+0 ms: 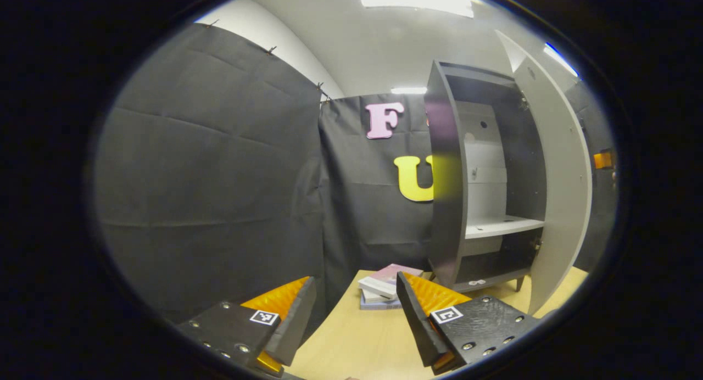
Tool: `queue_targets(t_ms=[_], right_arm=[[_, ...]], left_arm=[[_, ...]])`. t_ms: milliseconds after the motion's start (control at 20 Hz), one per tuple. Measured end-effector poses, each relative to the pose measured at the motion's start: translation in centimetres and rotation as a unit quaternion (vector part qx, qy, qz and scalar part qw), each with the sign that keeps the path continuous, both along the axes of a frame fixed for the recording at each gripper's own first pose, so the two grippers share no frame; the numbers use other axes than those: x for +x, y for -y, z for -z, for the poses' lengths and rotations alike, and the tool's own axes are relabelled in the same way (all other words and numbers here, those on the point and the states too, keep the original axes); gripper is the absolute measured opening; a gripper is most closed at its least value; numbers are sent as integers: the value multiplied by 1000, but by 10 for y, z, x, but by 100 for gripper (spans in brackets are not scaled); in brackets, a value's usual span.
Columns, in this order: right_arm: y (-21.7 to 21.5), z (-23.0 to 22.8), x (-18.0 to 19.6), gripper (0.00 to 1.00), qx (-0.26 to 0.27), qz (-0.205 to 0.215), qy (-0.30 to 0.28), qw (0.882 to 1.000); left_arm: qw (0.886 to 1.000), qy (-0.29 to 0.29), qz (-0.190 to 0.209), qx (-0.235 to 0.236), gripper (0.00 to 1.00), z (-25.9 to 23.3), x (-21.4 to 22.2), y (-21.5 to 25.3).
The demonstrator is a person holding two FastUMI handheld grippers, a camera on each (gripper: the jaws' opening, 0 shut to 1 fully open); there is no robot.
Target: Open the cabinet door with the right hand, grasp the bottle in the cabinet with the left hand and place it on the coaster, then close the cabinet door with the right hand.
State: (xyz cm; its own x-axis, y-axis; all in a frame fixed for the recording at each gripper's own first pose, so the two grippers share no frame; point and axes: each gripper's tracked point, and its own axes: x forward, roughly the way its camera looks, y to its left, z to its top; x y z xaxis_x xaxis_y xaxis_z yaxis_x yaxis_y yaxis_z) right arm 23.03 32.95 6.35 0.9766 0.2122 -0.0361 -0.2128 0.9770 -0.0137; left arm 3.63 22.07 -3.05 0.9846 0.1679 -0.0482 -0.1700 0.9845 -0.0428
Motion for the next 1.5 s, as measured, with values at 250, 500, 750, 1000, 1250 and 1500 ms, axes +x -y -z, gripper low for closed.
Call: queue_targets(t_ms=[250,500,750,1000,1250,1500], right_arm=[[-31,6,10,92,-4,-32,-9,999],[-50,12,18,92,-10,-48,-12,999],[-45,18,15,93,-12,-42,-15,999],[-30,22,-5,93,-16,-19,-12,1000],[-6,33,-12,93,-11,-22,-20,999],[29,36,-16,93,-8,-31,-14,999]], left_arm=[[1000,-9,-15,0,87,7,-8,-22],[1000,-8,-21,1,89,4,-11,-36],[1000,-1,-12,-2,89,0,-5,-33],[1000,5,25,-7,89,-3,14,-8],[999,19,48,-9,84,-15,28,32],[997,26,69,-11,84,-28,36,88]])
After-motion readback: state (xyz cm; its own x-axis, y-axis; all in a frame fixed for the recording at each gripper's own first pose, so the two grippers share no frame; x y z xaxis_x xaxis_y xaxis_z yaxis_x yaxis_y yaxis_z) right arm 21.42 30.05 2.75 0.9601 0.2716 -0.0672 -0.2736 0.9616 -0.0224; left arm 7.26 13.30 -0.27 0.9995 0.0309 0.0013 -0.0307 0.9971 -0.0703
